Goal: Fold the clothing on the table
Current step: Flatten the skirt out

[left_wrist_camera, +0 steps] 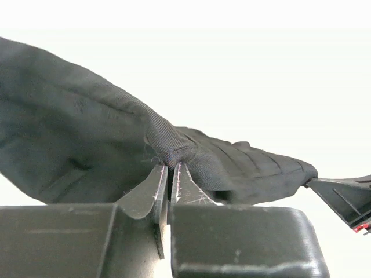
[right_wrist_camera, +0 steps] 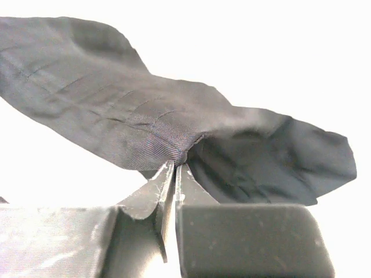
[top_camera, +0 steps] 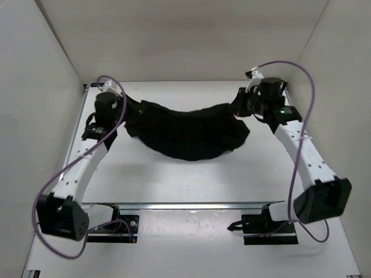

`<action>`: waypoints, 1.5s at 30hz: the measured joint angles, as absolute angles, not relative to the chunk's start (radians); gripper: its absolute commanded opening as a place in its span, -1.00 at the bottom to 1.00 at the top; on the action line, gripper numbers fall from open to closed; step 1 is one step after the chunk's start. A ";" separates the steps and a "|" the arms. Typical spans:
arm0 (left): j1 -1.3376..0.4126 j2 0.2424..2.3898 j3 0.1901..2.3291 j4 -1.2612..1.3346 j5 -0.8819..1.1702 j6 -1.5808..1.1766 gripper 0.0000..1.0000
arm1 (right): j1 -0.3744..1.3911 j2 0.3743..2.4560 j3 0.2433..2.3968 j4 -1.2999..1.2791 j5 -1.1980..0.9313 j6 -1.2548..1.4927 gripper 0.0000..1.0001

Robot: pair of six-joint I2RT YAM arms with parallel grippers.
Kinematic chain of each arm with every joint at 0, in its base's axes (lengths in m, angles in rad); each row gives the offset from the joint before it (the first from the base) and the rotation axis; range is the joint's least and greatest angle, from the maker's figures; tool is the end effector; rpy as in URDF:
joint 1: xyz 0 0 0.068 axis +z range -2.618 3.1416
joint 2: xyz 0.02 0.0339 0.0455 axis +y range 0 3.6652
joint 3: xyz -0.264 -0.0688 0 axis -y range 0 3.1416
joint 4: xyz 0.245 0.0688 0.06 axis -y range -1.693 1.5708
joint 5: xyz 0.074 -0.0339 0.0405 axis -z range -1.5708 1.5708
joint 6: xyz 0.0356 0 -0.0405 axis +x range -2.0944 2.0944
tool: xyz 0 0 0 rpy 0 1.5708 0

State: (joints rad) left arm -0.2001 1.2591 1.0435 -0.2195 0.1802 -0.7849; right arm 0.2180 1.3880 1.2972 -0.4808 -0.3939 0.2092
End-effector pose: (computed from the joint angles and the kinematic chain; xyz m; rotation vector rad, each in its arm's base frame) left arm 0.2830 -0.0639 0.3250 -0.4869 2.0352 -0.7965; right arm 0.3010 0.0807 0.3528 -0.2442 2.1539 0.6695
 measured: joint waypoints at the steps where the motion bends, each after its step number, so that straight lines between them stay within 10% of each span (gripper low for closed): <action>1: -0.191 1.220 1.063 -0.227 0.180 -0.785 -1.00 | 0.212 1.353 1.328 -0.483 -0.411 0.209 -1.00; 16: -0.192 0.907 1.459 -0.424 0.173 -0.774 -1.00 | 0.063 1.114 1.673 -0.527 -0.784 0.304 -1.00; 29: -0.120 1.602 1.635 -0.521 0.288 -0.700 -1.00 | 0.104 1.879 2.191 -0.622 -0.814 0.323 -1.00; 34: -0.093 1.579 1.772 -0.548 0.287 -0.657 -1.00 | 0.062 1.848 2.160 -0.563 -0.871 0.371 -1.00; 45: -0.159 1.296 0.708 -0.157 0.328 -0.749 -1.00 | 0.103 1.643 1.304 -0.323 -0.820 0.371 -1.00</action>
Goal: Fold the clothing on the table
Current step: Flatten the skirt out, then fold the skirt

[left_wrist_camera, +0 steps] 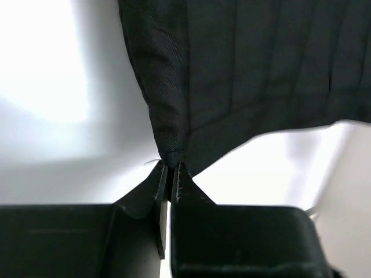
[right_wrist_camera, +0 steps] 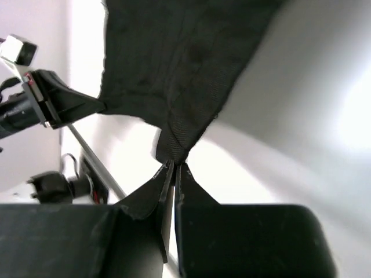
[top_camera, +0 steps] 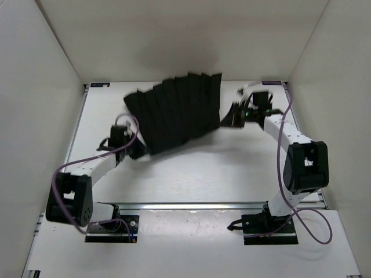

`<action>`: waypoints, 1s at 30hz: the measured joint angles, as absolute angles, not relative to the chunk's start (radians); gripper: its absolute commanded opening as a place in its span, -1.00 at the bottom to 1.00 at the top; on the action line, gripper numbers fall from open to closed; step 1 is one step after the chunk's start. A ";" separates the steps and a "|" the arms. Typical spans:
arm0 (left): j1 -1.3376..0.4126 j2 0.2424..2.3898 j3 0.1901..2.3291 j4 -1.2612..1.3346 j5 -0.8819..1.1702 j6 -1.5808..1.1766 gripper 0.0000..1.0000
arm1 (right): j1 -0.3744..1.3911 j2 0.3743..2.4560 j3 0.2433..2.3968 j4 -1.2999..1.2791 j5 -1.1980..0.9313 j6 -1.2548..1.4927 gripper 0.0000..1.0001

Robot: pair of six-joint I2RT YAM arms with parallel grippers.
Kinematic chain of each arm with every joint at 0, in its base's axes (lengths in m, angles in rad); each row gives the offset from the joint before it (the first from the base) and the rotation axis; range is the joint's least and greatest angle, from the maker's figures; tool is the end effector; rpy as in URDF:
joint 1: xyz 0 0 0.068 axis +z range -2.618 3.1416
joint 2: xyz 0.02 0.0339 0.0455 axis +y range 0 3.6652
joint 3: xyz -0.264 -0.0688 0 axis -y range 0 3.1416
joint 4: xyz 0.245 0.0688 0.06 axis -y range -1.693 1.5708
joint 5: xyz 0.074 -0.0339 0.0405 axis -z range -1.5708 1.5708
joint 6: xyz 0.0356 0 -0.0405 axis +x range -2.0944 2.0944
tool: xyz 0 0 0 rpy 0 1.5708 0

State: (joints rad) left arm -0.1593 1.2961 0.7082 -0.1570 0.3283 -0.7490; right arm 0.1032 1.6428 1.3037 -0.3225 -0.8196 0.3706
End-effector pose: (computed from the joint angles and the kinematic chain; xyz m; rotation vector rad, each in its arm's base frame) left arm 0.2595 -0.0533 0.2086 -0.5331 2.3574 -0.8221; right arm 0.3629 0.0637 0.2915 -0.1680 2.2215 1.1702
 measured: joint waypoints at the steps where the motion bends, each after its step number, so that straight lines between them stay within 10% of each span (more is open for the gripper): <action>1: -0.159 1.329 0.630 -0.159 0.331 -0.756 -1.00 | 0.115 1.643 1.200 -0.321 -0.790 0.381 -1.00; 11: -0.247 0.987 0.429 -0.263 0.290 -0.749 -1.00 | 0.159 1.313 0.702 -0.393 -0.627 0.481 -1.00; 30: -0.312 0.426 0.500 -0.773 0.260 -0.777 -1.00 | 0.139 0.691 0.625 -0.782 -0.639 0.465 -1.00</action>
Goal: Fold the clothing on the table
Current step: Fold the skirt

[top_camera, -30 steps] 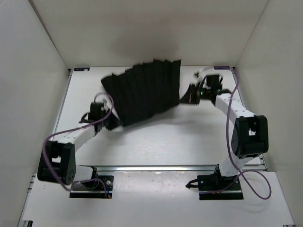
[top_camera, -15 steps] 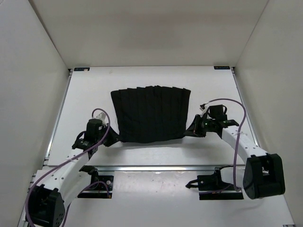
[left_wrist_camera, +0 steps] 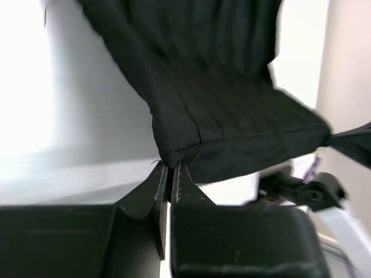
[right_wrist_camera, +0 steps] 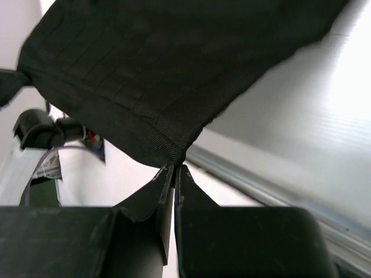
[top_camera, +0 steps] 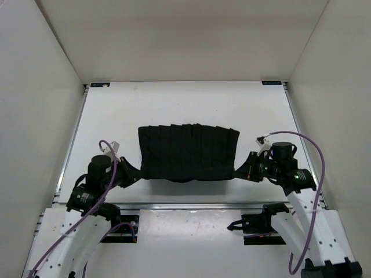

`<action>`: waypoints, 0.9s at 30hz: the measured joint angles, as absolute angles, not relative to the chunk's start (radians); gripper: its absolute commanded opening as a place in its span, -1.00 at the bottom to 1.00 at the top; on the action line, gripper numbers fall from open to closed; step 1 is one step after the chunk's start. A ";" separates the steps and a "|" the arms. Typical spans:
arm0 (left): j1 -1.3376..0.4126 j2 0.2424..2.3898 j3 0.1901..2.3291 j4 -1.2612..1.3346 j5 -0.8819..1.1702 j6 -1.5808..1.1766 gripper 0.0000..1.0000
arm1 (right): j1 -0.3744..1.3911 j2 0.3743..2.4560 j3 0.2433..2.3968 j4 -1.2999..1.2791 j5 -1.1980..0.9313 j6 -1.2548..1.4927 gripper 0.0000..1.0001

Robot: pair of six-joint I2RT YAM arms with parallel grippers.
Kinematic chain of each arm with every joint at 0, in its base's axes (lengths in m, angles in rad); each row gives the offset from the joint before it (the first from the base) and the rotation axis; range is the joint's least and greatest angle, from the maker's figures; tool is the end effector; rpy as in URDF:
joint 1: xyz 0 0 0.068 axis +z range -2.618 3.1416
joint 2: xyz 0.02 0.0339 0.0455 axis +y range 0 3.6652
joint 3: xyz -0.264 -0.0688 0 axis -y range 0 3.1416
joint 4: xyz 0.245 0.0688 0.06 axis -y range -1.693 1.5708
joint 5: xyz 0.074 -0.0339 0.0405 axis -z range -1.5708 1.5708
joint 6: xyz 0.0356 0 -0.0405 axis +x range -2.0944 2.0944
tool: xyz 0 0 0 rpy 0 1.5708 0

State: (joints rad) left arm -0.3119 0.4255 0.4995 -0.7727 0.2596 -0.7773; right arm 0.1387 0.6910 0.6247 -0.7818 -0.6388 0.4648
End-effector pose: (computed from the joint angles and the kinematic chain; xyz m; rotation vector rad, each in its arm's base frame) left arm 0.0947 -0.0401 0.2307 -0.4095 2.3580 -0.8434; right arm 0.1286 0.0394 0.2484 0.0951 2.4564 1.0443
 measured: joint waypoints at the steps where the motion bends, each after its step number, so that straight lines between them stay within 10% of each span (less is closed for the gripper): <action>1: -0.309 0.419 0.542 -0.797 0.266 -0.777 -1.00 | 0.144 0.662 0.641 -0.810 -0.638 0.467 -1.00; 12: -0.297 0.566 0.749 -0.834 0.283 -0.744 -1.00 | 0.175 0.625 0.834 -0.986 -0.547 0.457 -1.00; 27: -0.217 1.221 0.798 -0.440 0.346 -0.711 -0.99 | -0.043 1.180 0.827 -0.564 -0.668 0.429 -0.99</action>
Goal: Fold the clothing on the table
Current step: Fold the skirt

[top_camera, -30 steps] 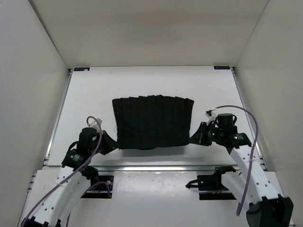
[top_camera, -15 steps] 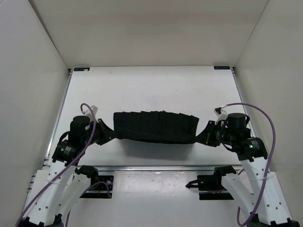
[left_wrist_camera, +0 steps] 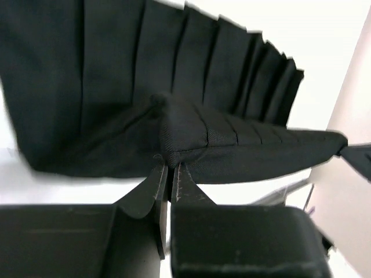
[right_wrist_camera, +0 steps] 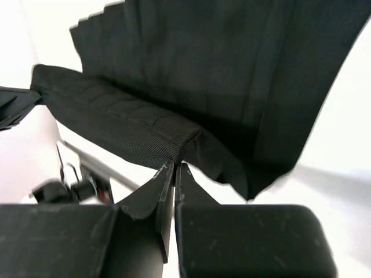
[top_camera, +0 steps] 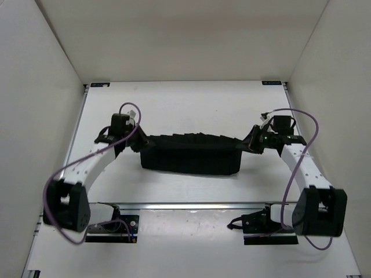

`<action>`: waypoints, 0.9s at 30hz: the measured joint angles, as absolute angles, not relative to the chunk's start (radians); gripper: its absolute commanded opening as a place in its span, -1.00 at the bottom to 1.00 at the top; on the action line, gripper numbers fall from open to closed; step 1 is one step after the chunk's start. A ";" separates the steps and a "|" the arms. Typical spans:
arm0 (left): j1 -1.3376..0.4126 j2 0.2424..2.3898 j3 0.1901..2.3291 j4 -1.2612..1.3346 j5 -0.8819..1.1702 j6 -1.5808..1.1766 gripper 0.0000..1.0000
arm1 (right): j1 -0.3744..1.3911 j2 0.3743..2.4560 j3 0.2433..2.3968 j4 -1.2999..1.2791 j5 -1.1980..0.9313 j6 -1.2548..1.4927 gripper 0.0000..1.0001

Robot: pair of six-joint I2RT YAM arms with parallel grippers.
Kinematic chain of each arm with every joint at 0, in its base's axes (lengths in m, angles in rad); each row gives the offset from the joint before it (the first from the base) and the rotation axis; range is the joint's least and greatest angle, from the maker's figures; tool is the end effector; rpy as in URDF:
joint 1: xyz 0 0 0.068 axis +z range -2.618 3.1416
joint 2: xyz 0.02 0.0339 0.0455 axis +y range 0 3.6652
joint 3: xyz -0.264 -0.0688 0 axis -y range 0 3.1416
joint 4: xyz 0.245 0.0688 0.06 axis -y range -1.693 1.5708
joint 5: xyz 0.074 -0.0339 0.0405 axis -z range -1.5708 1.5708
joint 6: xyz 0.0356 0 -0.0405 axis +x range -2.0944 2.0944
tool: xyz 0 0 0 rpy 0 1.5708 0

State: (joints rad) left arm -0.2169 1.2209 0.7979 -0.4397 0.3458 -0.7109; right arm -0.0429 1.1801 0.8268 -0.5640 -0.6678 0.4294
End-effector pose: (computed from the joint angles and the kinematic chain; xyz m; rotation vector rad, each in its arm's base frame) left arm 0.2391 -0.0650 0.2340 -0.4616 2.5008 -0.8161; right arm 0.2328 0.0121 0.2482 0.2934 2.4509 0.9941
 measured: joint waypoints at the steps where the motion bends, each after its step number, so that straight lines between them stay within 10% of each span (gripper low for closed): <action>1: -0.216 1.287 0.831 -0.415 0.348 -0.712 -0.88 | -0.046 1.214 0.829 -0.526 -0.665 0.440 -1.00; 3: -0.207 1.431 0.921 -0.373 0.351 -0.712 -0.66 | -0.047 1.301 0.840 -0.421 -0.655 0.461 -0.62; 5: -0.193 1.575 1.037 -0.329 0.351 -0.711 0.04 | -0.047 1.395 0.887 -0.342 -0.658 0.476 -0.31; 8: -0.155 1.694 1.129 -0.252 0.352 -0.731 0.11 | -0.042 1.565 1.036 -0.266 -0.633 0.471 0.08; 27: -0.086 1.335 0.620 -0.194 0.202 -0.681 0.46 | 0.006 1.149 0.639 -0.289 -0.451 0.534 0.30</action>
